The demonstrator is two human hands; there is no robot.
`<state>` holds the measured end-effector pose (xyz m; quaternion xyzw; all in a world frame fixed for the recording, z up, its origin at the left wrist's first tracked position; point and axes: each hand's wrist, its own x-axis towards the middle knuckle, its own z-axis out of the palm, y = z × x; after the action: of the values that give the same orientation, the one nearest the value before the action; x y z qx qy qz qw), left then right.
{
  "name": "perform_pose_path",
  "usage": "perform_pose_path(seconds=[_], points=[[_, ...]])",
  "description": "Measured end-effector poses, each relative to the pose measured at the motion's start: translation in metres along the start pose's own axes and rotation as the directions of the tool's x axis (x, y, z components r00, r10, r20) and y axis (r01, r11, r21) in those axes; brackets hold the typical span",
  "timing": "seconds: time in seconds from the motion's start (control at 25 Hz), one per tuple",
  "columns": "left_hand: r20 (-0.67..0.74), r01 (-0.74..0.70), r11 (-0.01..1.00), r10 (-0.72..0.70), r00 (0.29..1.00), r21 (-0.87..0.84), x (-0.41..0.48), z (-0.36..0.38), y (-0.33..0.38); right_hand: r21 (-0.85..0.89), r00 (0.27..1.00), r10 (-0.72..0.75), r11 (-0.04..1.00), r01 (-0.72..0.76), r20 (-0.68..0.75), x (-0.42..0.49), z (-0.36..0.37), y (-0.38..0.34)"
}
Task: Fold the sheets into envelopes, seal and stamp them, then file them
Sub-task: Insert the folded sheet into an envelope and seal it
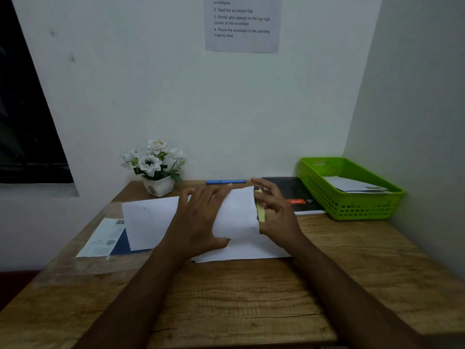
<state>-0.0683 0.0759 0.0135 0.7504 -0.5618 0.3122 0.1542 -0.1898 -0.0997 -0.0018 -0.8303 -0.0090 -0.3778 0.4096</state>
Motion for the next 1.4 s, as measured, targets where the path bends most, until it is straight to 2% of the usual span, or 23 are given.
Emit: perform_pose_path(seconds=[0.08,0.2,0.28,0.32,0.36,0.44,0.52,0.64,0.76,0.84,0.92,1.0,1.04,1.12,1.4], points=[[-0.007,-0.006,1.0,0.006,1.0,0.014,0.0,-0.001,-0.003,0.025,0.999,0.035,0.999,-0.034,-0.034,0.001,0.0,-0.002],[-0.03,0.006,1.0,-0.005,1.0,0.014,-0.001,-0.002,-0.012,0.107,0.973,0.114,0.99,-0.094,-0.202,0.004,-0.004,0.001],[-0.052,0.023,1.0,-0.023,0.998,0.0,-0.002,-0.002,-0.018,0.022,0.955,0.167,0.986,-0.167,-0.243,0.003,-0.015,0.004],[-0.063,0.03,1.0,-0.03,0.998,-0.006,-0.003,-0.001,-0.02,-0.096,0.959,0.221,0.966,-0.24,-0.178,0.0,-0.023,0.007],[-0.073,0.036,0.999,-0.036,0.997,-0.01,-0.003,-0.001,-0.022,-0.264,0.952,0.301,0.915,-0.304,-0.053,-0.003,-0.031,0.01],[-0.095,0.048,0.999,-0.05,0.994,-0.019,-0.005,0.0,-0.026,-0.561,0.856,0.479,0.77,-0.304,0.194,-0.009,-0.043,0.015],[-0.111,0.066,0.998,-0.068,0.992,-0.024,-0.005,-0.001,-0.03,-0.617,0.767,0.571,0.725,-0.305,0.291,-0.009,-0.048,0.016],[-0.13,0.102,0.994,-0.106,0.986,-0.034,-0.007,-0.004,-0.037,-0.549,0.724,0.604,0.749,-0.372,0.334,-0.006,-0.05,0.019],[-0.156,0.174,0.984,-0.179,0.971,-0.049,-0.01,-0.009,-0.051,-0.381,0.779,0.525,0.836,-0.396,0.343,-0.006,-0.06,0.023],[-0.192,0.239,0.97,-0.244,0.951,-0.046,-0.014,-0.013,-0.06,-0.221,0.867,0.453,0.885,-0.41,0.206,-0.006,-0.066,0.023],[-0.236,0.29,0.956,-0.294,0.926,-0.052,-0.017,-0.015,-0.068,-0.082,0.929,0.369,0.926,-0.368,-0.011,-0.004,-0.071,0.023],[-0.236,0.316,0.946,-0.322,0.917,-0.064,-0.019,-0.015,-0.071,0.057,0.927,0.323,0.946,-0.318,-0.189,-0.002,-0.074,0.022],[-0.231,0.315,0.947,-0.322,0.918,-0.065,-0.019,-0.014,-0.071,0.118,0.919,0.317,0.947,-0.297,-0.234,-0.002,-0.075,0.021],[-0.223,0.295,0.954,-0.301,0.927,-0.058,-0.018,-0.011,-0.069,0.172,0.92,0.311,0.946,-0.276,-0.238,-0.002,-0.072,0.019],[-0.166,0.226,0.972,-0.234,0.958,-0.065,-0.014,-0.007,-0.067,0.106,0.958,0.269,0.96,-0.258,-0.096,-0.002,-0.066,0.017]])
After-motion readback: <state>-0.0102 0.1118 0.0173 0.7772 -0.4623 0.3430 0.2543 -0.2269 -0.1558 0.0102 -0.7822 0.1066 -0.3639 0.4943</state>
